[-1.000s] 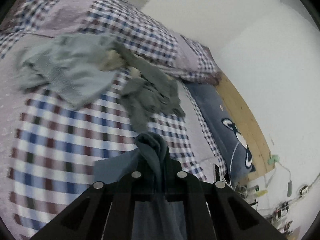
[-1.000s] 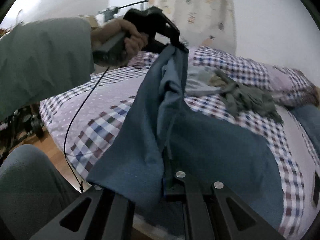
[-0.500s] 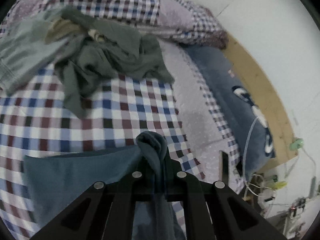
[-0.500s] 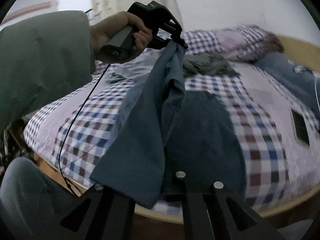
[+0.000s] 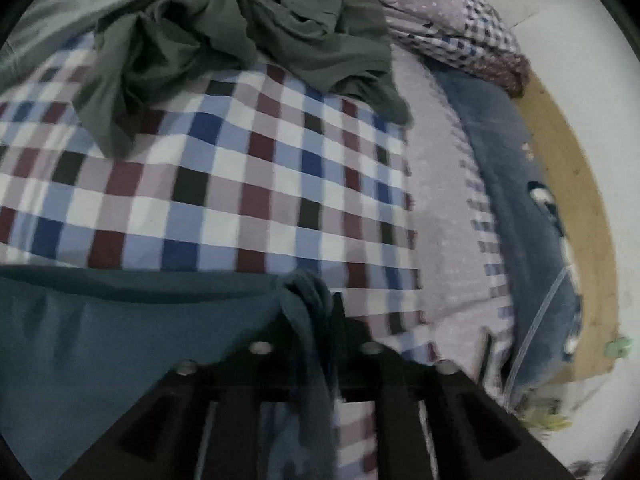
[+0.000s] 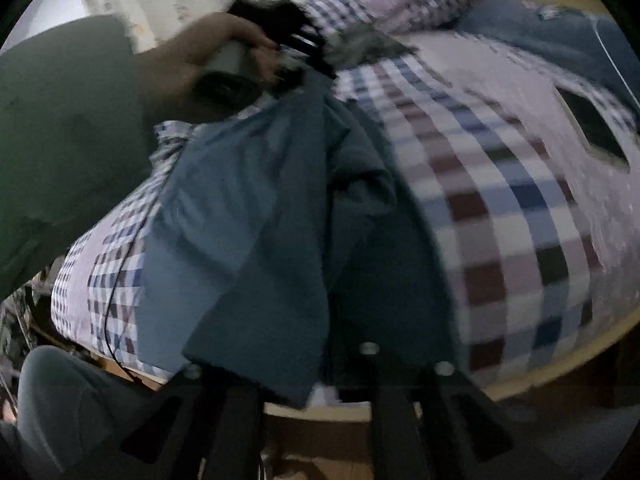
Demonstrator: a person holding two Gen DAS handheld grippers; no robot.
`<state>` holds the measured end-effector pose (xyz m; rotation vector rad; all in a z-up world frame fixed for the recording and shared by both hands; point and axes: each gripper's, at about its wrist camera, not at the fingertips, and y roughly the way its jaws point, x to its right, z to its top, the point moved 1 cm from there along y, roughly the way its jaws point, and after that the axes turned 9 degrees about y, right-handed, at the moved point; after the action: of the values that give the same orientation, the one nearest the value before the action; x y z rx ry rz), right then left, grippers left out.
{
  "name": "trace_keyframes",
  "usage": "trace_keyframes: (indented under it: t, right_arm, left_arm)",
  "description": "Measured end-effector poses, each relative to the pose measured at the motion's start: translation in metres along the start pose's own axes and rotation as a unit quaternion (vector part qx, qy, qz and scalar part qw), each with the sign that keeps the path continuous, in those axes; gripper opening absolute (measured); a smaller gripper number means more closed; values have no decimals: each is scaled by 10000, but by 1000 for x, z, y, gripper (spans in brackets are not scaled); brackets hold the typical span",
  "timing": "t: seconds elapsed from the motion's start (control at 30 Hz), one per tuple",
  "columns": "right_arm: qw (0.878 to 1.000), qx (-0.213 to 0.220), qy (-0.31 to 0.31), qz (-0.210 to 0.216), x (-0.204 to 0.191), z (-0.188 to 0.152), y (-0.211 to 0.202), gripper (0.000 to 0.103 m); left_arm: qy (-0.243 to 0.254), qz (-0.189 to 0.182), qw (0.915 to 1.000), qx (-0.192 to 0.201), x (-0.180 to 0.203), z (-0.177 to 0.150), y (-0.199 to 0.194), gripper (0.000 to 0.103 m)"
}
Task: Fold clothes
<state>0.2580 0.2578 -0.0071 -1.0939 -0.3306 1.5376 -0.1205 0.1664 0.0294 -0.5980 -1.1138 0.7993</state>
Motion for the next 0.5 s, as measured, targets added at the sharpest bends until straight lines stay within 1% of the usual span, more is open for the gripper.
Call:
trace_keyframes:
  t: [0.03, 0.07, 0.1, 0.13, 0.17, 0.23, 0.3, 0.33, 0.37, 0.43, 0.5]
  right_arm:
    - [9999, -40, 142, -62, 8, -1, -2, 25]
    - [9996, -63, 268, -92, 15, -2, -4, 29]
    - [9991, -44, 405, -74, 22, -2, -8, 31]
    - [9986, 30, 507, -116, 28, -1, -13, 33]
    - [9980, 104, 606, -155, 34, -1, -18, 38]
    - [9966, 243, 767, -170, 43, 1, -27, 41]
    - [9934, 424, 1050, -189, 54, 1, -38, 41]
    - [9913, 511, 1199, -195, 60, 1, -43, 41]
    - [9881, 558, 1426, -175, 66, 0, -48, 42]
    - [9811, 429, 1881, -129, 84, -1, -51, 42]
    - [9767, 142, 2138, -105, 96, -5, -47, 42]
  left_arm:
    - [18, -155, 9998, 80, 0, 2, -7, 52]
    - [47, -311, 9992, 250, 0, 4, -18, 67]
    - [66, -451, 9978, 491, -2, 6, -35, 72]
    - [84, -505, 9963, 687, -7, 7, -49, 81]
    - [126, -525, 9947, 873, -13, 7, -66, 82]
    - [220, -504, 9908, 1236, -27, 8, -99, 82]
    - [397, -181, 9868, 1559, -44, 4, -131, 83]
    - [565, 86, 9843, 1669, -55, -1, -144, 83]
    - [712, 337, 9823, 1697, -65, -6, -153, 83]
    - [873, 692, 9803, 1630, -87, -20, -163, 83]
    - [807, 731, 9836, 1440, -112, -38, -164, 83]
